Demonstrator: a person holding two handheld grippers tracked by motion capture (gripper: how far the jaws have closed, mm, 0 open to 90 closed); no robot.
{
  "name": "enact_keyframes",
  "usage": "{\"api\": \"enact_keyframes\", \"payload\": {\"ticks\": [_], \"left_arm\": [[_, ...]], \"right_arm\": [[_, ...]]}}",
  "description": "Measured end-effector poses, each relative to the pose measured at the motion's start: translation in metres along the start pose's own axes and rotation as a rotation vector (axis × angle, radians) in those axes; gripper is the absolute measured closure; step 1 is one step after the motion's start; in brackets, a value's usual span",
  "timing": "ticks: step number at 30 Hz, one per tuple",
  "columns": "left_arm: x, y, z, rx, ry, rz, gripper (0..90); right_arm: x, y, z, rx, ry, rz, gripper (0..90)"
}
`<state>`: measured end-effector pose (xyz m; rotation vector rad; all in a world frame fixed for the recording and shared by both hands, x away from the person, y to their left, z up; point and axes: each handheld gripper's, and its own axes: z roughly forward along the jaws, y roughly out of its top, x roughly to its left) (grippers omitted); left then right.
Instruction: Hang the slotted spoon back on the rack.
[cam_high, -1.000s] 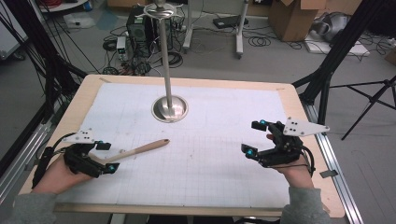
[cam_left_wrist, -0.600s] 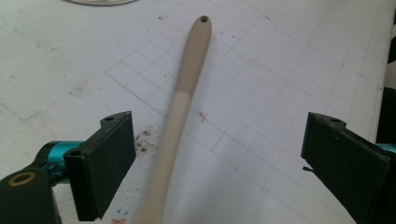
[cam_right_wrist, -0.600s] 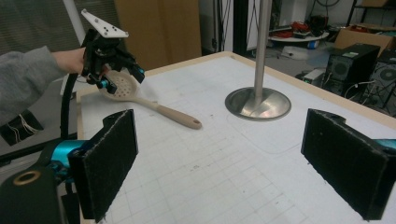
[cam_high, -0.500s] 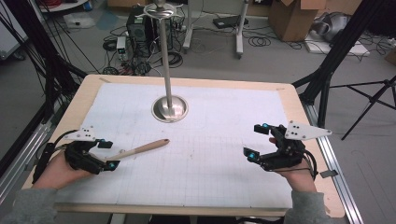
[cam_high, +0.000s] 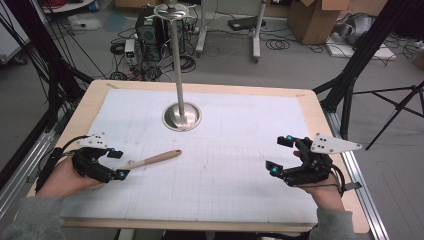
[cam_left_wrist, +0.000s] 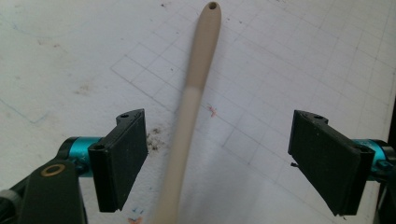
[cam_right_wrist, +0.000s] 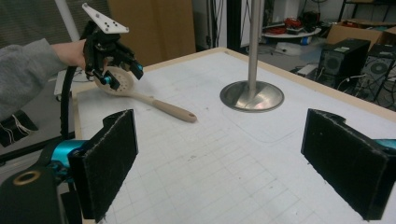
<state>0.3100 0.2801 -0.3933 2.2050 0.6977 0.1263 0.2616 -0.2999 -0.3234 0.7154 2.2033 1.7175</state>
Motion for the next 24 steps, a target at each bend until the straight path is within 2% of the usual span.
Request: {"api": "enact_keyframes", "payload": {"ticks": [5,10,13,24], "left_arm": [[0.006,-0.001,0.001,0.006,-0.003,-0.003,22.5],[0.011,-0.003,0.003,0.023,0.004,0.015,25.9],[0.013,-0.003,0.007,0.04,-0.007,0.025,27.6],[0.014,-0.007,0.02,0.114,-0.003,0.054,35.8]], "right_arm": [[-0.001,-0.002,-0.003,0.0,-0.006,0.001,9.7],[0.0,-0.004,-0.007,0.003,-0.013,0.009,9.7],[0.0,-0.005,-0.009,0.005,-0.019,0.011,9.7],[0.001,-0.006,-0.014,0.003,-0.028,0.017,9.7]]}}
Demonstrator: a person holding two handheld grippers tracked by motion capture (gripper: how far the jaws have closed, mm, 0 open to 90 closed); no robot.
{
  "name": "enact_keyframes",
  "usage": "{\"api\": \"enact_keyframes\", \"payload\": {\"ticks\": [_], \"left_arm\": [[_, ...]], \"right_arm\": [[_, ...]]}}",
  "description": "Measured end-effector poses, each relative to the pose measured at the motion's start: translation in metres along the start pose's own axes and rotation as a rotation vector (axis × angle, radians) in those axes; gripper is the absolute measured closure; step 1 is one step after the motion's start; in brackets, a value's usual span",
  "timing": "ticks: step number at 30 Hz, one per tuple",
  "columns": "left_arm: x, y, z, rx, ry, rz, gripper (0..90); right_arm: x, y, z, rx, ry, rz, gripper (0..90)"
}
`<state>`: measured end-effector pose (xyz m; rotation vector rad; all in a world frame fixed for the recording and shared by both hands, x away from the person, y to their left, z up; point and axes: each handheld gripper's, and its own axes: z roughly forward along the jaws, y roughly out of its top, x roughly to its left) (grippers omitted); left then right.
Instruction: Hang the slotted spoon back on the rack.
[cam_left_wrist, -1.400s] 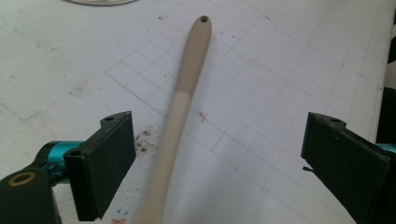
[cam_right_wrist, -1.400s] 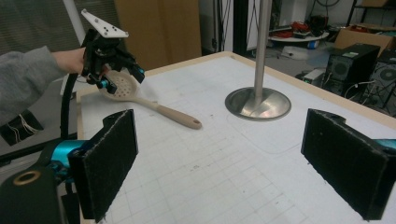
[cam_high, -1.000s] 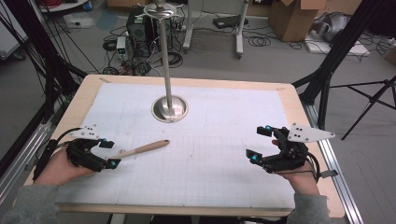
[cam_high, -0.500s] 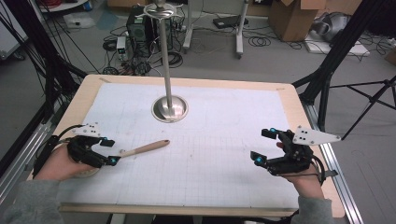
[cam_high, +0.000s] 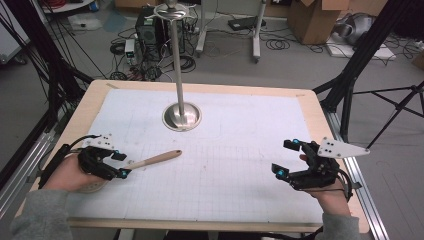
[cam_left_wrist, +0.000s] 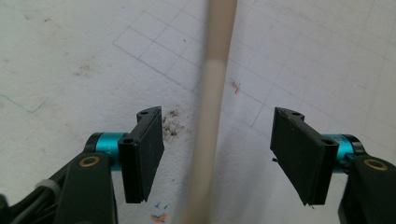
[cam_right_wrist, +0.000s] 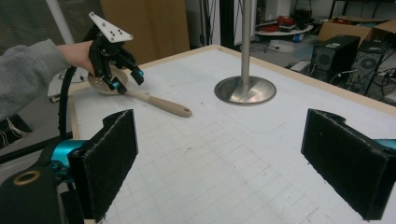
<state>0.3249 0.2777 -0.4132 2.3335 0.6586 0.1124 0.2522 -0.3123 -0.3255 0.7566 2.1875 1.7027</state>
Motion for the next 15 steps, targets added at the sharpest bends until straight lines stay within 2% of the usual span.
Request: {"api": "enact_keyframes", "payload": {"ticks": [6,13,15], "left_arm": [[0.0005,-0.0034,0.0046,0.041,0.003,-0.001,41.5],[-0.0011,-0.0042,0.0092,0.066,0.041,0.002,45.6],[-0.0017,-0.0042,0.0099,0.074,0.039,0.006,48.0]], "right_arm": [[-0.0006,-0.0004,0.0008,0.001,0.0,-0.005,9.7],[-0.0008,-0.0007,0.0015,0.0,-0.001,-0.008,9.7],[-0.0001,-0.0004,0.0012,0.003,0.0,-0.004,9.7]]}}
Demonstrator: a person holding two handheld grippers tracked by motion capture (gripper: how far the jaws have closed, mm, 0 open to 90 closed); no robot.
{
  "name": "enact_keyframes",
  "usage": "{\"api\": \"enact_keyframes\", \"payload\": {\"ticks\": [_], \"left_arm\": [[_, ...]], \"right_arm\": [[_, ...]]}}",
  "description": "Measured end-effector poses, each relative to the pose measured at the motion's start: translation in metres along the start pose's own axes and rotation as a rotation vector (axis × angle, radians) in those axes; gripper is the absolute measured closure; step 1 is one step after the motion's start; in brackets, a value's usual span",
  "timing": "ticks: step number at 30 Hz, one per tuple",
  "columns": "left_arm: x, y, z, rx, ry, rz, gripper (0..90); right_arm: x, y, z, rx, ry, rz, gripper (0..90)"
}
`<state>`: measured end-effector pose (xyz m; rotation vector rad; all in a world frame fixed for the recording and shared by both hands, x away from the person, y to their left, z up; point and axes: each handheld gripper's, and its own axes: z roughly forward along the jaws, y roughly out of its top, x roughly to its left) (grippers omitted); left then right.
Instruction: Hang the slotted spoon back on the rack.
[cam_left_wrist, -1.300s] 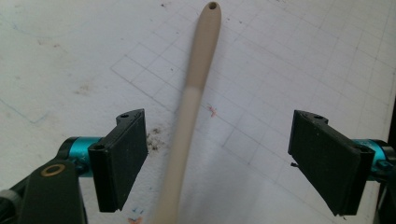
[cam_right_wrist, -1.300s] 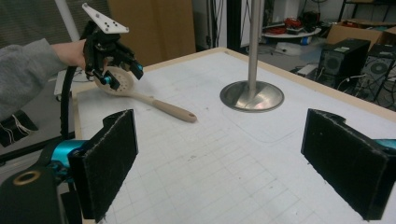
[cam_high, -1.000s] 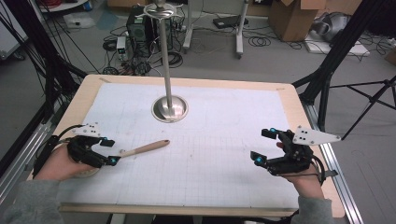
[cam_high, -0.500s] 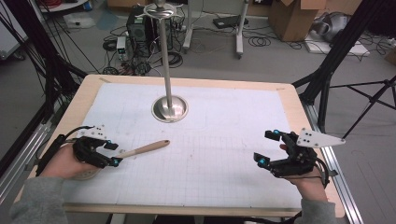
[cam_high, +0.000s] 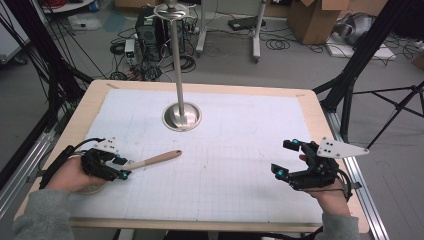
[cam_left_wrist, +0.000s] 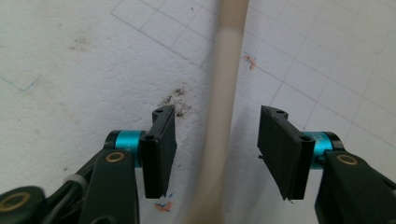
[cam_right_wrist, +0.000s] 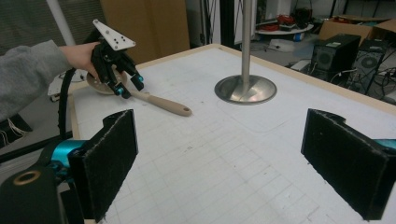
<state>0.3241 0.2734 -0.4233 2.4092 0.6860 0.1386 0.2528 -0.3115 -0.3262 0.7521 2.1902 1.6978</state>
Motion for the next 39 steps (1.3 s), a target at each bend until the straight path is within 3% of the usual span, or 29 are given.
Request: {"api": "enact_keyframes", "payload": {"ticks": [6,11,15,19,29,39], "left_arm": [[-0.003,0.0,0.002,0.017,0.003,-0.003,57.6],[-0.006,0.0,0.002,0.023,0.032,0.023,64.9],[-0.009,0.0,0.001,0.028,0.044,0.073,73.9],[-0.01,0.0,0.002,0.024,0.054,0.078,74.4],[-0.011,0.001,0.001,0.018,0.083,0.021,77.7],[-0.015,0.003,-0.004,-0.03,0.065,0.011,77.7]], "right_arm": [[0.0,0.0,0.0,0.003,0.001,0.004,9.7],[0.001,0.0,0.0,0.002,0.001,0.009,9.7],[0.001,0.0,0.001,0.007,0.002,0.005,9.7],[0.001,0.0,0.002,0.006,0.003,-0.004,9.7],[0.0,0.001,0.002,0.005,0.001,-0.004,9.7],[0.0,0.001,0.004,0.008,0.006,-0.008,9.7]]}}
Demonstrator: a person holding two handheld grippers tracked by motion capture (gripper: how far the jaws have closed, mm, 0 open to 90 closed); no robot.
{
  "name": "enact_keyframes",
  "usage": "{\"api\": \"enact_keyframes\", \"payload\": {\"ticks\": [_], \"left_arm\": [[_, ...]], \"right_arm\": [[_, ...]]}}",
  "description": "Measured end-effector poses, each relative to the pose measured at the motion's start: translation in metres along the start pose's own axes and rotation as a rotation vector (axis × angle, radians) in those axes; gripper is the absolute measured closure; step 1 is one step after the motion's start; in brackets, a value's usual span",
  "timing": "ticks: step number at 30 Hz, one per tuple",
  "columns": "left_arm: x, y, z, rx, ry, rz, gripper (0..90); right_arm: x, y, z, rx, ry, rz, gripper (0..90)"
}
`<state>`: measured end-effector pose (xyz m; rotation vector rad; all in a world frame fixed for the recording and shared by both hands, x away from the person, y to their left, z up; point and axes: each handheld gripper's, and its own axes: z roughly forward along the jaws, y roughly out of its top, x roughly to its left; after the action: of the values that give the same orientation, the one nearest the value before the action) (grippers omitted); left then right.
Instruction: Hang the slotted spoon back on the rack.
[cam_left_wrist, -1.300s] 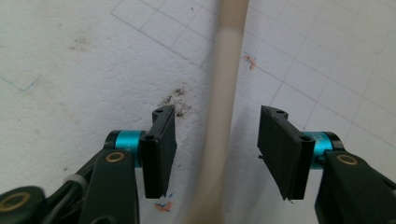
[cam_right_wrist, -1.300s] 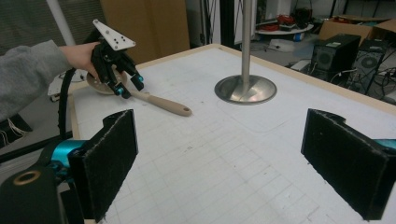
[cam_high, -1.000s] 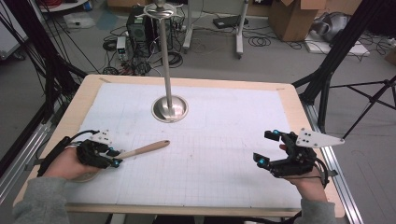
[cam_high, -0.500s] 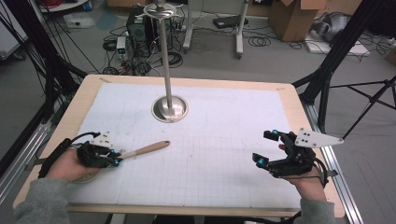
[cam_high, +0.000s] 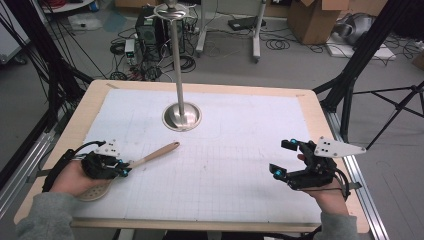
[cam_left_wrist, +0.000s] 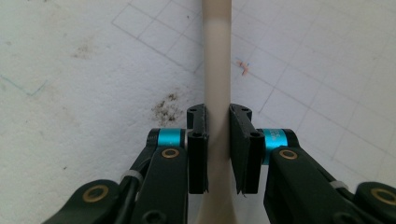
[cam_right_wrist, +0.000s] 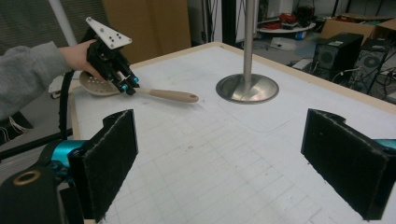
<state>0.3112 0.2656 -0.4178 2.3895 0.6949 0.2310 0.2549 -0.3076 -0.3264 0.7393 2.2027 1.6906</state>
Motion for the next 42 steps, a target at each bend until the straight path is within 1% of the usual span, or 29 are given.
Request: {"api": "enact_keyframes", "payload": {"ticks": [1,4,5,9,10,15,22,23,24,30,34,35,40,42], "left_arm": [[0.0,0.001,-0.001,-0.001,-0.002,0.003,77.8],[-0.002,0.003,-0.004,-0.026,-0.008,-0.004,77.7],[-0.003,0.003,-0.004,-0.04,-0.014,-0.013,77.7],[-0.003,0.004,-0.008,-0.067,-0.019,-0.017,77.7],[-0.003,0.005,-0.009,-0.073,-0.019,-0.021,77.7],[-0.002,0.005,-0.014,-0.105,-0.013,-0.047,77.7],[-0.002,0.008,-0.022,-0.168,-0.007,-0.092,77.7],[-0.002,0.008,-0.024,-0.183,-0.005,-0.099,77.7],[-0.002,0.008,-0.024,-0.19,-0.006,-0.104,77.7],[0.0,0.007,-0.03,-0.228,0.001,-0.137,77.7],[-0.001,0.007,-0.034,-0.256,0.011,-0.146,77.7],[-0.002,0.008,-0.035,-0.271,0.014,-0.15,77.7],[-0.003,0.012,-0.041,-0.31,0.015,-0.157,77.7],[-0.003,0.015,-0.043,-0.333,0.016,-0.168,77.7]], "right_arm": [[0.0,0.0,0.0,0.001,0.002,0.002,9.7],[0.0,0.0,0.0,0.0,0.003,0.001,9.7],[0.0,0.0,0.0,-0.002,0.002,0.001,9.7],[-0.001,0.0,0.001,-0.001,0.004,0.009,9.7],[-0.001,-0.001,0.002,0.0,0.004,0.004,9.7],[-0.001,0.0,0.003,0.003,0.009,0.005,9.7],[0.0,0.001,0.003,-0.004,0.011,0.0,9.7],[0.0,0.001,0.003,-0.006,0.013,-0.003,9.7],[0.0,0.001,0.003,-0.005,0.015,0.003,9.7],[-0.001,0.001,0.006,0.0,0.023,0.004,9.7],[-0.002,0.002,0.007,-0.006,0.026,0.003,9.7],[-0.002,0.002,0.007,-0.008,0.025,0.007,9.7],[-0.002,0.004,0.01,-0.011,0.031,-0.002,9.7],[-0.002,0.004,0.011,-0.015,0.033,-0.004,9.7]]}}
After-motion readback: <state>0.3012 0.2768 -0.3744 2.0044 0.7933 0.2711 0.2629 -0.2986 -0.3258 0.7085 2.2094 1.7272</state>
